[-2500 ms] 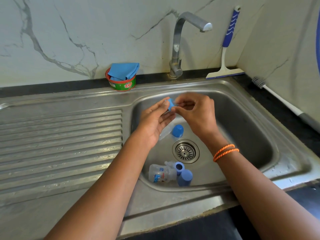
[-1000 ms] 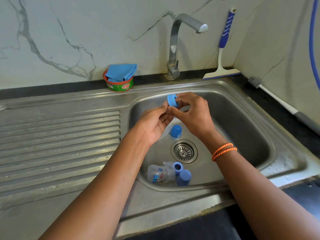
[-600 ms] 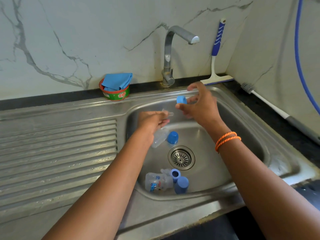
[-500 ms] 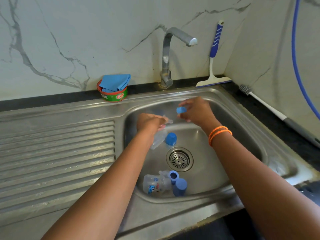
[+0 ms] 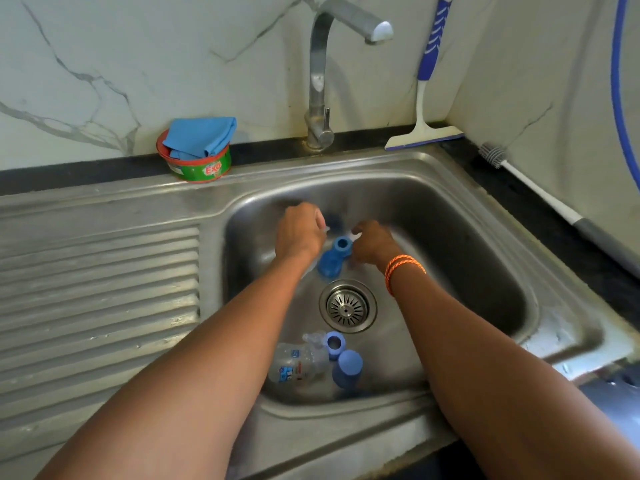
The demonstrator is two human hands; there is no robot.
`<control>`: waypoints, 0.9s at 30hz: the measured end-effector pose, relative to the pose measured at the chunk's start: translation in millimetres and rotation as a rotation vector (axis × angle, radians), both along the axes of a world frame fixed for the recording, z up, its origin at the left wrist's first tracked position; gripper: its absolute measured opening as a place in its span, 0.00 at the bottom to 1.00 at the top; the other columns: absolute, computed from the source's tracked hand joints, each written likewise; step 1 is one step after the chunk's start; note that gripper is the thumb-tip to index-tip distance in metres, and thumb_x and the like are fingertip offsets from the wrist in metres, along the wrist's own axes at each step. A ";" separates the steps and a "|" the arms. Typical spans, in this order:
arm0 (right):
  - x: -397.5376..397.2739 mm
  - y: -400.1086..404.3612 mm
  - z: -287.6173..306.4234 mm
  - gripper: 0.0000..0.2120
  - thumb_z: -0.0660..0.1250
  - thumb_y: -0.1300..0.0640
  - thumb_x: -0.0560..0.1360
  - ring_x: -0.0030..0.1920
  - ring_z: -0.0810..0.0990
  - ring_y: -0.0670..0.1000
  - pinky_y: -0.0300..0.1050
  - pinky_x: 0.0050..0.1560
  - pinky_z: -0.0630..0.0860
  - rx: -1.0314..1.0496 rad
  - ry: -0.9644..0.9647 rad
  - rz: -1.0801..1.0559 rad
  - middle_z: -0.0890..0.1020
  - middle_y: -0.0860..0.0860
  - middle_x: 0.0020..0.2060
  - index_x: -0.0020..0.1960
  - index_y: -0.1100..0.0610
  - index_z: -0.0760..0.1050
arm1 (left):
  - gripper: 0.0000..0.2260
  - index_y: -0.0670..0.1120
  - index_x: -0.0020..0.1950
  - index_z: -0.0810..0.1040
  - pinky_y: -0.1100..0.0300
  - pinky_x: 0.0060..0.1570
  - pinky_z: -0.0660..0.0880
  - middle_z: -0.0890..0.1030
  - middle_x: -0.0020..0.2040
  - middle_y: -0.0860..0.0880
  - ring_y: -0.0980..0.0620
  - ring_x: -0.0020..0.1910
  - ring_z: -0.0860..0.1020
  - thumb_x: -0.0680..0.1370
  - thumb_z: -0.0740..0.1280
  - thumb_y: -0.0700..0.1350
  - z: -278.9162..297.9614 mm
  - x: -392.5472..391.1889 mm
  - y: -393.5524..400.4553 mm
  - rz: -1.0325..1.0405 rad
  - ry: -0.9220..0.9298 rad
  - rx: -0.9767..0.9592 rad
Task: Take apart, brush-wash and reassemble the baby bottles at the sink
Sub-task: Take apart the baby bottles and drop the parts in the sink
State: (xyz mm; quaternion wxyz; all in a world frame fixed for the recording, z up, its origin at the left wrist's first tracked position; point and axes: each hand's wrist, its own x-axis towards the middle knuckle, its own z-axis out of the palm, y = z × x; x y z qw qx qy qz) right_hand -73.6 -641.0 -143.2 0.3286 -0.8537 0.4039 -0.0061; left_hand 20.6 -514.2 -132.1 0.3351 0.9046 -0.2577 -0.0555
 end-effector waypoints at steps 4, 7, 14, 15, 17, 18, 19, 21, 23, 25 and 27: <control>10.6 -1.2 0.6 0.20 0.72 0.63 0.80 0.69 0.78 0.62 0.53 0.69 0.76 -0.023 0.064 0.090 0.78 0.61 0.71 0.71 0.62 0.78 | 0.08 0.54 0.48 0.83 0.52 0.49 0.82 0.85 0.47 0.52 0.50 0.47 0.83 0.72 0.80 0.46 -2.3 3.2 -5.0 -0.048 0.031 -0.022; 16.7 -2.8 -1.5 0.18 0.71 0.62 0.80 0.65 0.81 0.64 0.58 0.66 0.79 -0.065 0.066 0.073 0.80 0.61 0.68 0.69 0.62 0.78 | 0.05 0.55 0.43 0.83 0.53 0.51 0.81 0.85 0.45 0.53 0.50 0.48 0.83 0.75 0.76 0.46 3.9 10.7 -3.8 -0.013 0.097 -0.075; 12.3 5.8 14.9 0.13 0.65 0.57 0.81 0.55 0.84 0.63 0.56 0.56 0.82 -0.139 0.008 -0.058 0.83 0.61 0.57 0.62 0.60 0.80 | 0.10 0.55 0.39 0.85 0.52 0.54 0.83 0.86 0.44 0.56 0.50 0.47 0.84 0.76 0.68 0.44 27.7 13.5 12.7 0.044 0.247 -0.174; 11.6 9.9 20.2 0.12 0.63 0.56 0.82 0.54 0.84 0.64 0.56 0.55 0.82 -0.169 -0.041 -0.073 0.83 0.61 0.56 0.60 0.60 0.81 | 0.09 0.55 0.38 0.85 0.51 0.53 0.84 0.86 0.43 0.56 0.50 0.45 0.85 0.75 0.68 0.44 31.4 14.1 16.2 0.044 0.263 -0.203; 10.3 20.5 33.0 0.13 0.61 0.56 0.81 0.52 0.84 0.65 0.57 0.55 0.82 -0.250 -0.166 -0.072 0.86 0.60 0.52 0.55 0.59 0.83 | 0.09 0.57 0.37 0.85 0.50 0.52 0.84 0.86 0.41 0.57 0.50 0.43 0.85 0.73 0.69 0.45 39.2 14.8 25.5 0.041 0.287 -0.272; 9.7 28.9 41.9 0.13 0.61 0.57 0.81 0.51 0.84 0.66 0.59 0.54 0.83 -0.293 -0.233 -0.051 0.86 0.59 0.50 0.53 0.58 0.84 | 0.09 0.57 0.37 0.85 0.49 0.52 0.84 0.86 0.40 0.58 0.50 0.43 0.86 0.73 0.69 0.46 44.4 15.0 33.0 0.040 0.287 -0.305; 9.2 37.7 51.2 0.12 0.61 0.57 0.80 0.48 0.84 0.65 0.59 0.52 0.83 -0.328 -0.305 -0.020 0.86 0.57 0.47 0.52 0.56 0.83 | 0.09 0.56 0.37 0.86 0.49 0.52 0.84 0.86 0.40 0.58 0.51 0.43 0.86 0.73 0.69 0.46 50.1 15.9 40.6 0.037 0.280 -0.342; 10.4 55.6 68.6 0.14 0.58 0.54 0.79 0.45 0.84 0.61 0.59 0.48 0.83 -0.369 -0.440 0.040 0.86 0.53 0.43 0.52 0.53 0.83 | 0.09 0.54 0.40 0.86 0.49 0.50 0.85 0.86 0.39 0.57 0.53 0.42 0.86 0.77 0.69 0.44 63.1 18.1 57.1 0.038 0.246 -0.426; 13.6 76.5 83.8 0.15 0.57 0.52 0.79 0.45 0.84 0.59 0.58 0.47 0.82 -0.384 -0.522 0.101 0.86 0.51 0.43 0.54 0.50 0.83 | 0.10 0.52 0.44 0.86 0.51 0.48 0.85 0.87 0.40 0.54 0.55 0.42 0.86 0.80 0.68 0.41 78.5 18.5 77.9 0.031 0.194 -0.497; 19.5 97.0 94.1 0.15 0.58 0.52 0.78 0.46 0.84 0.58 0.57 0.47 0.82 -0.377 -0.576 0.162 0.87 0.49 0.43 0.54 0.50 0.84 | 0.09 0.49 0.48 0.86 0.56 0.46 0.85 0.87 0.41 0.52 0.54 0.41 0.86 0.81 0.66 0.39 93.5 18.9 99.5 0.027 0.159 -0.554; 27.1 120.4 102.8 0.15 0.59 0.53 0.78 0.47 0.86 0.57 0.57 0.48 0.82 -0.349 -0.639 0.219 0.88 0.50 0.43 0.53 0.50 0.85 | 0.09 0.49 0.50 0.85 0.58 0.44 0.83 0.87 0.42 0.52 0.53 0.39 0.86 0.82 0.66 0.40 105.7 20.5 124.1 0.063 0.150 -0.592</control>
